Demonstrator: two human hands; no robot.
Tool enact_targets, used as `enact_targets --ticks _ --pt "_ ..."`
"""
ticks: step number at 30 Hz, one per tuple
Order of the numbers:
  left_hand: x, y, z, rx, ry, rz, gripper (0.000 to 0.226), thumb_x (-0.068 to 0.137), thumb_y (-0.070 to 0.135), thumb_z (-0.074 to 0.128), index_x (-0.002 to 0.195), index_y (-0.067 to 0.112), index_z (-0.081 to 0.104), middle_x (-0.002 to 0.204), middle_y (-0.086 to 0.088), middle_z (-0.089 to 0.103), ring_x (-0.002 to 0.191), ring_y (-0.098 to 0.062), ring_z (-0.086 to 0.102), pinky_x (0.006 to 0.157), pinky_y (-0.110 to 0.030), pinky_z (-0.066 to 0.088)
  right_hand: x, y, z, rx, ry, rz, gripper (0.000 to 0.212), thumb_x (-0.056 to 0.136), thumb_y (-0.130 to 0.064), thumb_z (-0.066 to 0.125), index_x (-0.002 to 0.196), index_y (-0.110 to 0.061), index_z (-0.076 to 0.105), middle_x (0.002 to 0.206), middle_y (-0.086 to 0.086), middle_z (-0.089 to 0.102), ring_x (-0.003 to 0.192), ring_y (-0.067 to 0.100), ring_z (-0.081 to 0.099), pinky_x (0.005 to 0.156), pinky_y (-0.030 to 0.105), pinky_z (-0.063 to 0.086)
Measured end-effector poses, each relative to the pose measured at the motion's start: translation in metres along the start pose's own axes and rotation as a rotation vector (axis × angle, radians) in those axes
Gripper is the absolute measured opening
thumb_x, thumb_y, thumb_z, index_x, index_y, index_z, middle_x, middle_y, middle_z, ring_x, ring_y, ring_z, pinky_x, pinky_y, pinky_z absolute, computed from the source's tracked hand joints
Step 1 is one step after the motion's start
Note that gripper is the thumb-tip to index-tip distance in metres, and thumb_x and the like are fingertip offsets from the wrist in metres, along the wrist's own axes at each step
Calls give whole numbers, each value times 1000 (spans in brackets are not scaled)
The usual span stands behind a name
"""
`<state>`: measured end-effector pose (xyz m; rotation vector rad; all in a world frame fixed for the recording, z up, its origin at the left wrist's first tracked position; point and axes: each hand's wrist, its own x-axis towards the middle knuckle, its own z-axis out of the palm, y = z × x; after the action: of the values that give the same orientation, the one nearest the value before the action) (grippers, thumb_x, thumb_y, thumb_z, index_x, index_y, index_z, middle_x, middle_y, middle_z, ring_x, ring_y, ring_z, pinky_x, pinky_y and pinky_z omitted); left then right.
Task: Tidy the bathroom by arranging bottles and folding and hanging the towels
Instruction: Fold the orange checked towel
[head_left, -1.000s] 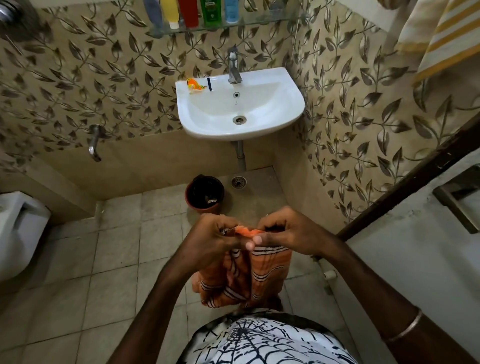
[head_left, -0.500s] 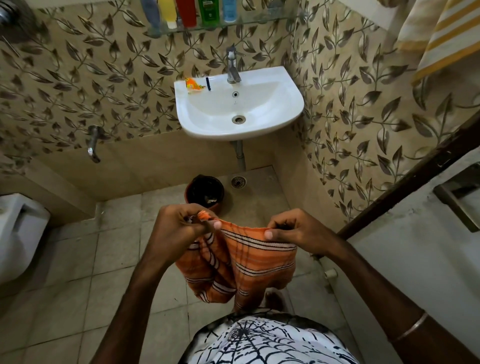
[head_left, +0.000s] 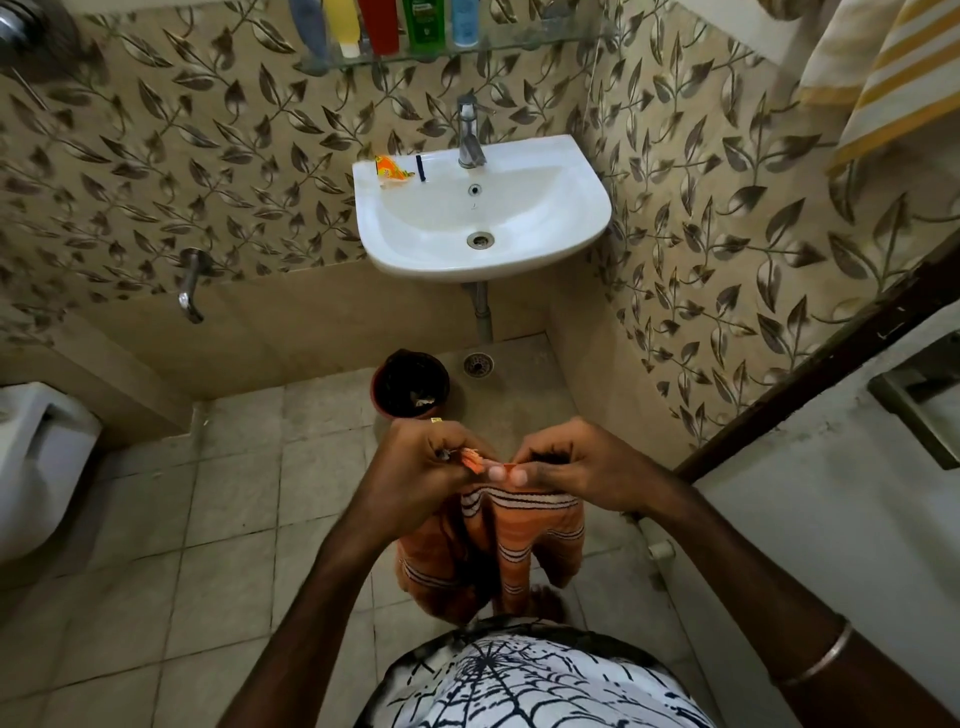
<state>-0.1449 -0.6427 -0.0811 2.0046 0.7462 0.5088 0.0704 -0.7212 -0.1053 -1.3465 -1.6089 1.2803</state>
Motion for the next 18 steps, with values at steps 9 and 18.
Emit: enact_targets --ticks 9,18 --pt "-7 -10 -28 31 161 -57 7 76 14 81 81 15 77 73 9 73 69 -6 70 60 -15 52 -13 15 -13 43 90 81 23 85 -47 70 84 -25 76 86 9 75 80 28 74 72 48 59" --pt "-8 6 4 -90 -32 -112 62 71 24 84 130 23 63 130 8 65 111 8 61 81 -8 52 -3 -3 0 -20 59 -63 18 90 -39 66 85 -24 74 77 10 70 68 30 65 60 42 49"
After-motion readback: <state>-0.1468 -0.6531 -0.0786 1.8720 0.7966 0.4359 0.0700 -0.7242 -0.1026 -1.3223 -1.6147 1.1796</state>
